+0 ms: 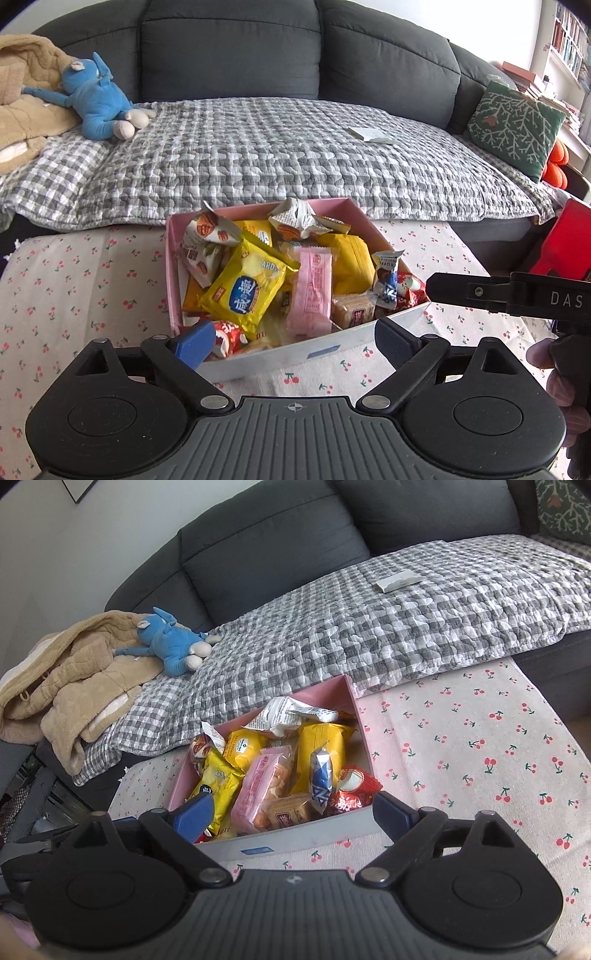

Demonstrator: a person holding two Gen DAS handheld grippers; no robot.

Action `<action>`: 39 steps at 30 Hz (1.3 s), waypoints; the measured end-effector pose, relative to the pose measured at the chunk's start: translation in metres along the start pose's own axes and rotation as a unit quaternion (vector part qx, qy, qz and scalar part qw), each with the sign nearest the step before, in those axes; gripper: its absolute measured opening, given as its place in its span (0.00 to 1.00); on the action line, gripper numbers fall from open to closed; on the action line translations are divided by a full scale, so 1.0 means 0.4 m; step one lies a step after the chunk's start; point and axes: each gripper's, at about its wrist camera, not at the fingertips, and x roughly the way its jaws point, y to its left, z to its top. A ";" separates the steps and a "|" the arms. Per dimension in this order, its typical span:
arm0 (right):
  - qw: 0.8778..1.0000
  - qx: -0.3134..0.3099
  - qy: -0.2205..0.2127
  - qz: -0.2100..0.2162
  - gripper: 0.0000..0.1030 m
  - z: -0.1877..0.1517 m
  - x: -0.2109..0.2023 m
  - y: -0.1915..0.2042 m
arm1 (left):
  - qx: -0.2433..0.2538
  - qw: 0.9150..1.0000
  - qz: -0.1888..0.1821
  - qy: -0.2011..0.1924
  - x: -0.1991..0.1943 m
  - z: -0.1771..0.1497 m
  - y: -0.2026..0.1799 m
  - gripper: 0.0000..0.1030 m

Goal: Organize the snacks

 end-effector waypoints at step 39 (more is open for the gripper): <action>0.984 -0.124 0.005 -0.130 1.00 -0.117 -0.041 0.118 | -0.044 0.989 0.139 -0.006 -0.116 -0.124 -0.007 1.00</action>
